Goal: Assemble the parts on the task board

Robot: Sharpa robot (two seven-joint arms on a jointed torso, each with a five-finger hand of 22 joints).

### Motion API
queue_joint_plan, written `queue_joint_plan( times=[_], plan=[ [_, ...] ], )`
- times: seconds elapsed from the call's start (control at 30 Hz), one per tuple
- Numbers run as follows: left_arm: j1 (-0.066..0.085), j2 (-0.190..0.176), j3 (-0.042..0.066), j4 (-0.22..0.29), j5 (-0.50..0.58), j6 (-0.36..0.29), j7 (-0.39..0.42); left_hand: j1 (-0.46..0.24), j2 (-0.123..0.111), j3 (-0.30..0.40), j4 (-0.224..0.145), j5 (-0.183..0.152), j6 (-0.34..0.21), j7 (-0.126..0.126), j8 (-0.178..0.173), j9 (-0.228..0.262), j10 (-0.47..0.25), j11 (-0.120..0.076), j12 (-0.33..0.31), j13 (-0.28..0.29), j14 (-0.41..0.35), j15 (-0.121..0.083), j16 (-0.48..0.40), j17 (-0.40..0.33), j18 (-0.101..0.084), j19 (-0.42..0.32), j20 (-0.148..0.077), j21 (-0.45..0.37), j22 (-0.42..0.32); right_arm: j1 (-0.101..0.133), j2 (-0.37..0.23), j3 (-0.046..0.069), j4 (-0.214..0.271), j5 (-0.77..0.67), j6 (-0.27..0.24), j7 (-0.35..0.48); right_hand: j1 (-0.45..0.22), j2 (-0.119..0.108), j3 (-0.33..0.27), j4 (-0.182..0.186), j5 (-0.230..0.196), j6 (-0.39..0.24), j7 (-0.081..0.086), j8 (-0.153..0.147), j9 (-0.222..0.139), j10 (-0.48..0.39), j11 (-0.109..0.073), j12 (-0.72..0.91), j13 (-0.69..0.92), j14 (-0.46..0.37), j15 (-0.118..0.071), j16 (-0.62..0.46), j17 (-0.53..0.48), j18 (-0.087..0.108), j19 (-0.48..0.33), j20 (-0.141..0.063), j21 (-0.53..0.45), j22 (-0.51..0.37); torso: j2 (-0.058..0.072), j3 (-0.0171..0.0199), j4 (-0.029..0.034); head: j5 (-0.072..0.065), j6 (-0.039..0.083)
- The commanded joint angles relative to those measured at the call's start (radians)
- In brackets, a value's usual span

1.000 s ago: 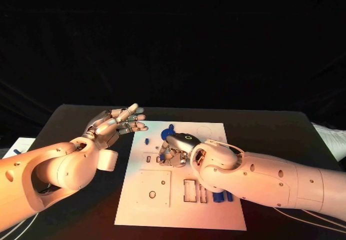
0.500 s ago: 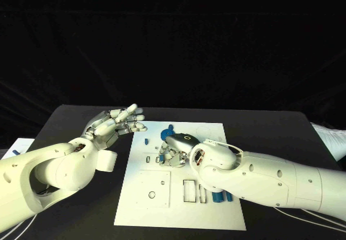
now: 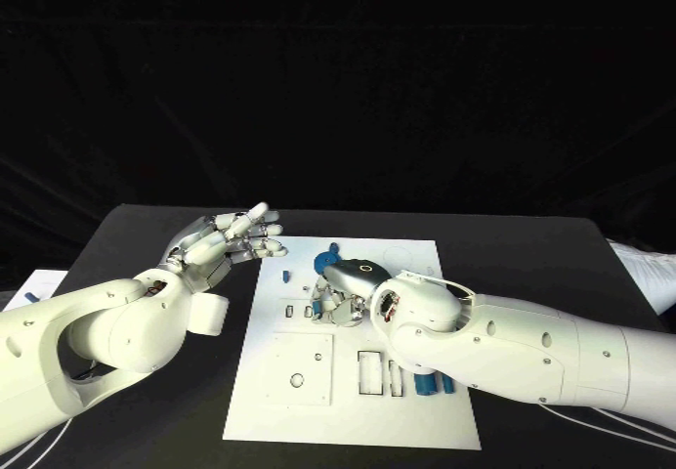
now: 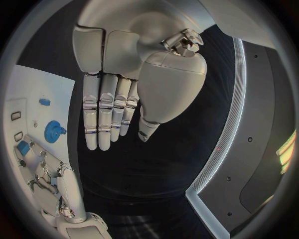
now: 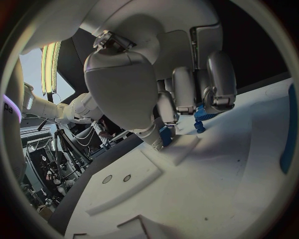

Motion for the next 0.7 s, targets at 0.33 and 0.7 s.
queue_joint_plan(
  times=[0.33, 0.7],
  plan=[
    [0.001, 0.000, 0.001, 0.003, -0.005, 0.018, 0.005, 0.008, 0.000, -0.001, -0.003, -0.002, 0.000, 0.003, -0.004, 0.001, -0.007, 0.001, -0.005, 0.001, -0.007, 0.001, -0.002, 0.001, 0.010, -0.004, -0.001, -0.001, 0.001, -0.005, 0.003, -0.005, -0.006, -0.025, 0.054, -0.035, -0.014, -0.020, -0.013, 0.011, -0.007, -0.020, 0.005, -0.007, -0.001, -0.017, 0.003, -0.027, -0.068, 0.063, 0.010, -0.010, 0.086, 0.007, 0.063, 0.015, -0.007, 0.215, 0.000, -0.0004, 0.0000, -0.001, 0.000],
    [0.001, -0.001, 0.001, 0.001, -0.005, 0.018, 0.004, 0.008, 0.000, -0.001, -0.003, -0.002, 0.000, 0.003, -0.004, 0.001, -0.007, 0.001, -0.005, 0.001, -0.007, 0.001, -0.002, 0.001, 0.010, -0.004, -0.001, -0.001, 0.001, -0.006, 0.001, -0.005, 0.000, -0.026, -0.051, -0.038, -0.053, -0.054, -0.078, 0.068, -0.010, -0.118, 0.023, -0.008, -0.016, -0.042, 0.021, -0.088, -0.102, 0.061, 0.025, -0.021, 0.077, 0.013, 0.045, 0.029, -0.020, 0.193, 0.000, 0.0002, 0.0000, -0.001, 0.004]
  ],
)
